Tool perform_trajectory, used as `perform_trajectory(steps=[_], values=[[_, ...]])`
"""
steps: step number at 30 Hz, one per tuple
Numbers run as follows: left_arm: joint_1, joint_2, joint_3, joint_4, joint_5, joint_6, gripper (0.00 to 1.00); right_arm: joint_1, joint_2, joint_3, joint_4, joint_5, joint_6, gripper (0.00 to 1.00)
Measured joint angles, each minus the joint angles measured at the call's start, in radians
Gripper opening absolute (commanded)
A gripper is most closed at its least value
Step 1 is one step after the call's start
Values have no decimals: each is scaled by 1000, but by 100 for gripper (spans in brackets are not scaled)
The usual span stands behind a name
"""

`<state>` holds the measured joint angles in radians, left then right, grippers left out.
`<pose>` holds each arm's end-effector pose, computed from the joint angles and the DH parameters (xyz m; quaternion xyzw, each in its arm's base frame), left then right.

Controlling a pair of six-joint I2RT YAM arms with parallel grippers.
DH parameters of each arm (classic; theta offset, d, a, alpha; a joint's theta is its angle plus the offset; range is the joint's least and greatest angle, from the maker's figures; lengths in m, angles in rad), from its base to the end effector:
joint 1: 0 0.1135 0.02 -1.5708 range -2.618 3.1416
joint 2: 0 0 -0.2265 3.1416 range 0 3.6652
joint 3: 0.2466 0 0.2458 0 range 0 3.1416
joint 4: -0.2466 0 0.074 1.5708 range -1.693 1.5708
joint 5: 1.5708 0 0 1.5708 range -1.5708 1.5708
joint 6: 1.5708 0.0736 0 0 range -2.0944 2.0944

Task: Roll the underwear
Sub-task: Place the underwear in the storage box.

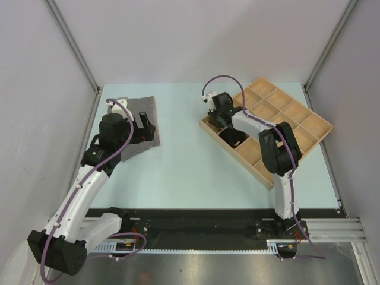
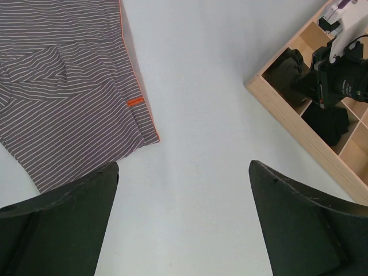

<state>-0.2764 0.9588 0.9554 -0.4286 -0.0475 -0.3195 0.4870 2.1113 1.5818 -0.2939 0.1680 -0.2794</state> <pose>0.2534 -0.0682 0.2963 -0.0309 0.8415 -0.1391 0.5211 0.4231 0.2101 0.1316 -0.3184 0.8719 -0.0400 0.3699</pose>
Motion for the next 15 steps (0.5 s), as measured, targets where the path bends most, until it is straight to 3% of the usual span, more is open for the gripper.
perform_trajectory(steps=[8, 9, 10, 13, 15], values=[[0, 5, 0, 0, 1, 7, 100, -9, 6, 0, 5, -37, 10, 1], [0, 6, 0, 0, 1, 7, 100, -9, 7, 0, 5, -36, 13, 6], [0, 7, 0, 0, 0, 7, 99, -9, 7, 0, 5, -34, 14, 19], [0, 12, 0, 0, 1, 7, 100, -9, 7, 1, 6, -32, 26, 40], [0, 16, 0, 0, 1, 7, 100, -9, 7, 0, 5, -33, 38, 46]])
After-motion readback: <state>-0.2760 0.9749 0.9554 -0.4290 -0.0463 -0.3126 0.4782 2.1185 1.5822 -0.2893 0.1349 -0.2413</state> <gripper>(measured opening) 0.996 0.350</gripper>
